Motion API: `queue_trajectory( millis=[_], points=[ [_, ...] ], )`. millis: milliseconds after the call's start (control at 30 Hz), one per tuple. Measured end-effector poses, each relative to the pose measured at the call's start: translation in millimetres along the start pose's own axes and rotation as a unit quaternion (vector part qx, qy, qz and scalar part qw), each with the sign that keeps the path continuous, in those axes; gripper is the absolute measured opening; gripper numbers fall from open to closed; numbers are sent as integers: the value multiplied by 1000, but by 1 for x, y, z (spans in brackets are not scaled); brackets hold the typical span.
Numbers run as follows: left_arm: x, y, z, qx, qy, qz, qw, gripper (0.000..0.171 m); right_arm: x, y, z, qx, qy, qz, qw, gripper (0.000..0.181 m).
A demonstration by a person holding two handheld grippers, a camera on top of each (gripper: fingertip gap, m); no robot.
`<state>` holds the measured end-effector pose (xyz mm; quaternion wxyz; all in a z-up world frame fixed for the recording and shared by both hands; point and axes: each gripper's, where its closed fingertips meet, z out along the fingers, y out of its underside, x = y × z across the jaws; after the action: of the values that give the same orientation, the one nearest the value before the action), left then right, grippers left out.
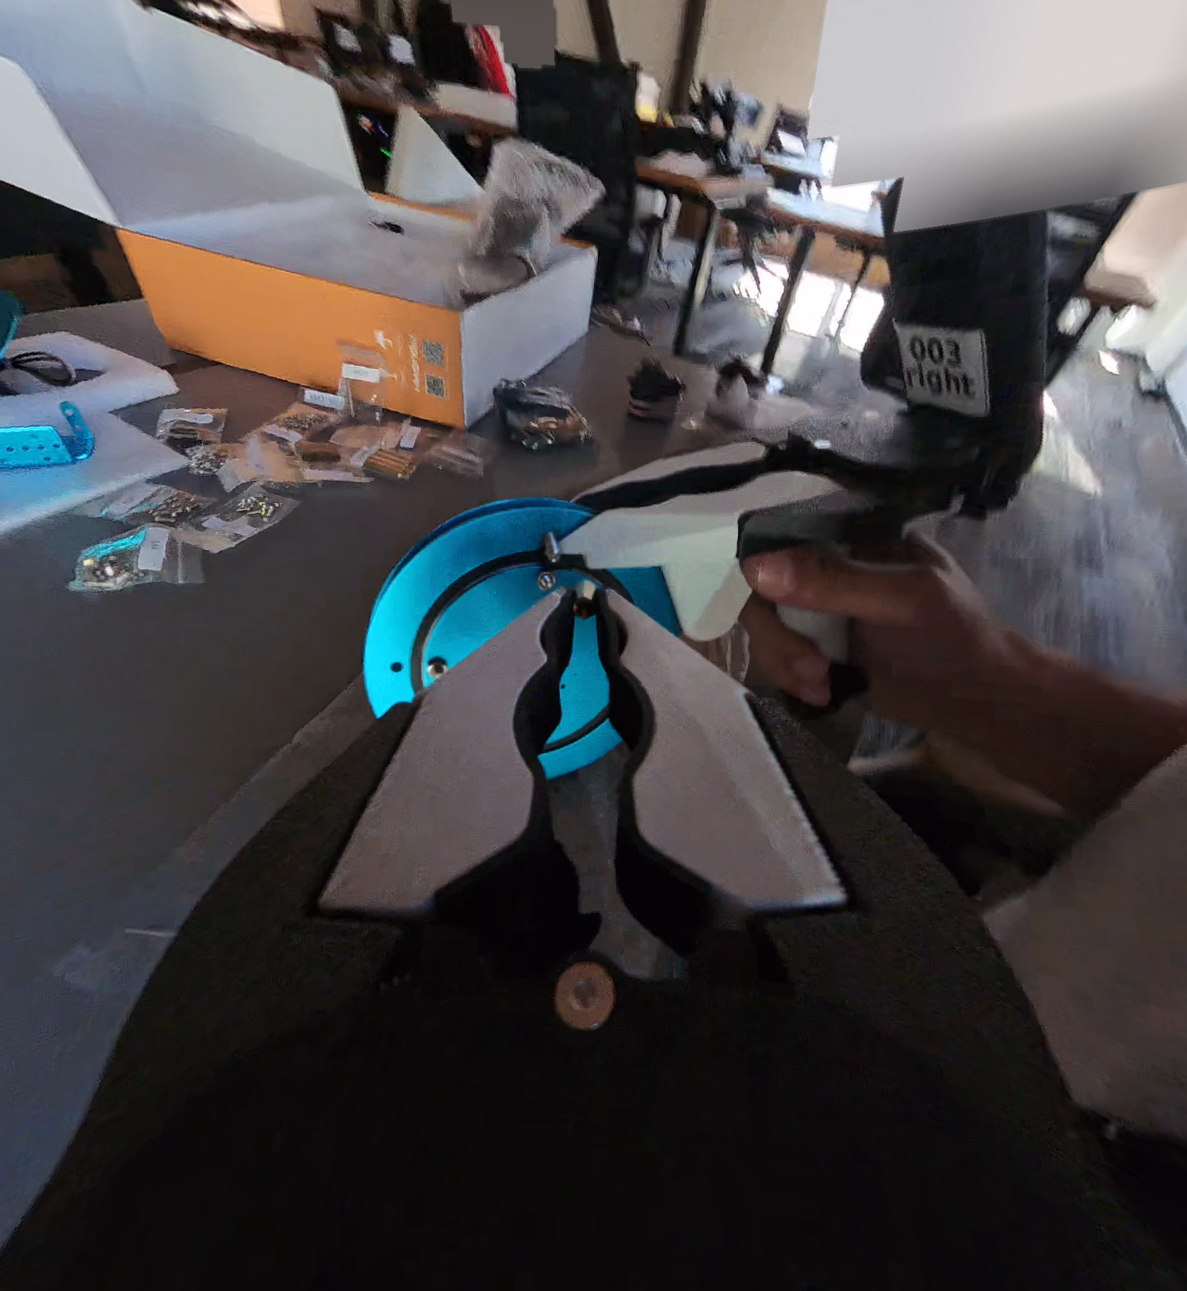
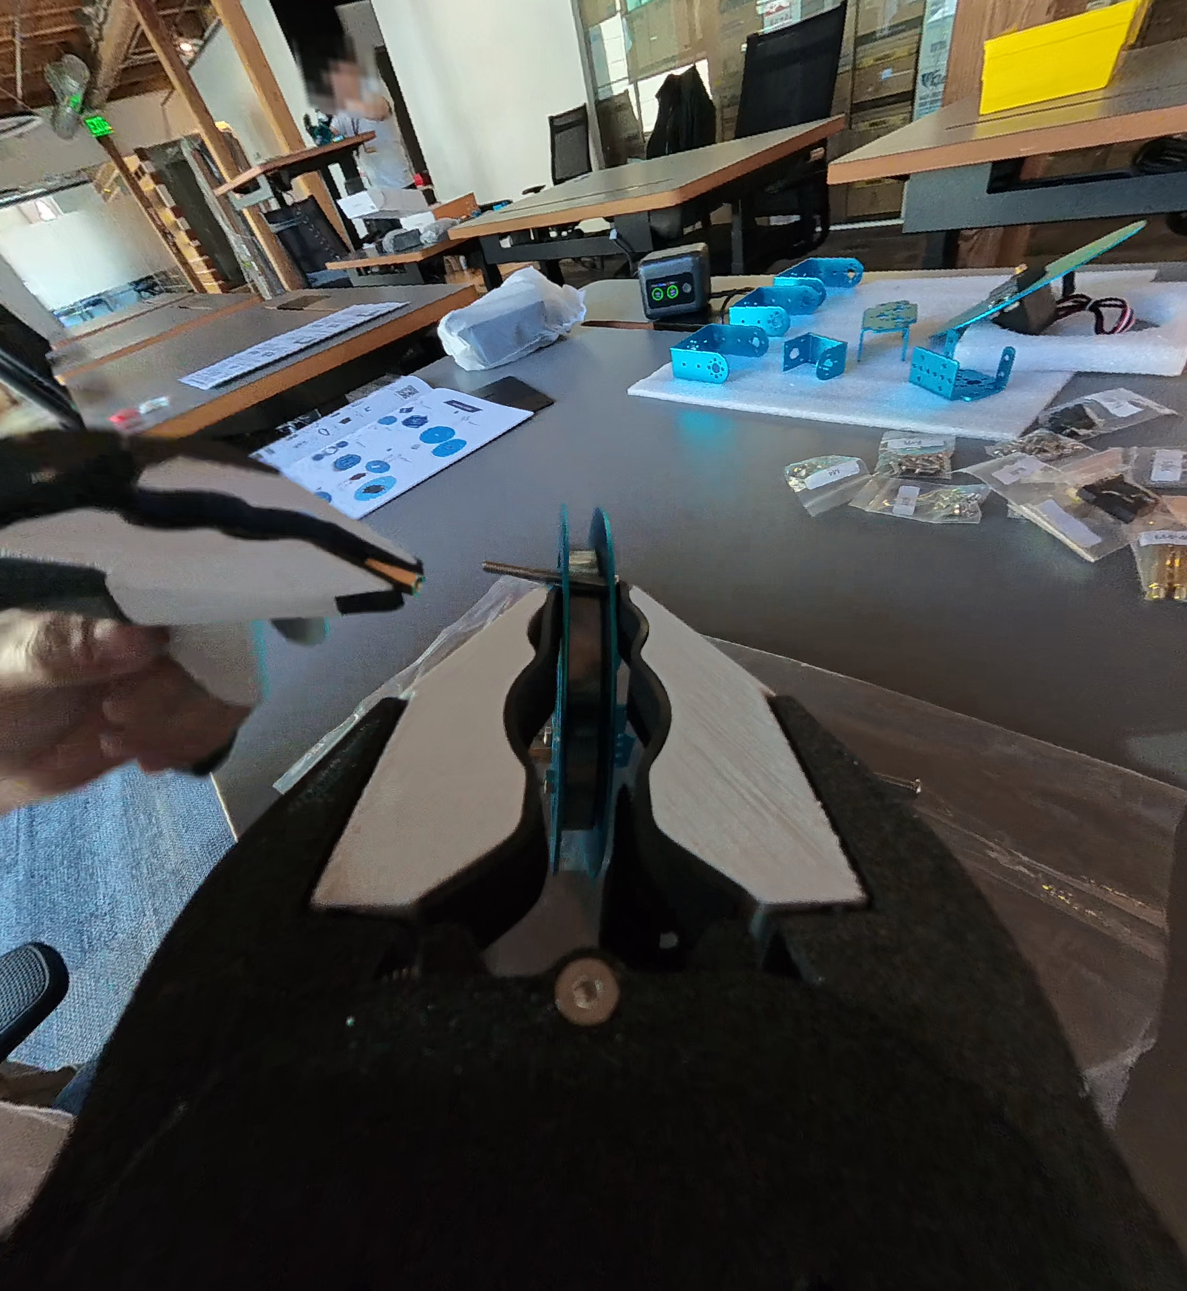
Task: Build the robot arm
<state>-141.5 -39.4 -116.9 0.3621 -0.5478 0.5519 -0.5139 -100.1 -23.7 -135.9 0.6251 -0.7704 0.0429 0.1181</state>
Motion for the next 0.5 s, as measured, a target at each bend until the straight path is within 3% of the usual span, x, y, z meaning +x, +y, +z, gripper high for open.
queue_trajectory(
  millis=[100, 233, 500],
  points=[
    [-4, 0, 1, 76, -22, -117, 990, 5, -1, 0, 0, 5, 10, -1, 1000, 15],
    [-10, -4, 1, 149, 17, -283, 947, 4, -3, 0, -1, 7, 20, -18, 1000, 14],
    [-13, -2, 5, 152, 25, -317, 936, 4, -7, 0, 0, 7, 30, -30, 999, 15]
  ],
)
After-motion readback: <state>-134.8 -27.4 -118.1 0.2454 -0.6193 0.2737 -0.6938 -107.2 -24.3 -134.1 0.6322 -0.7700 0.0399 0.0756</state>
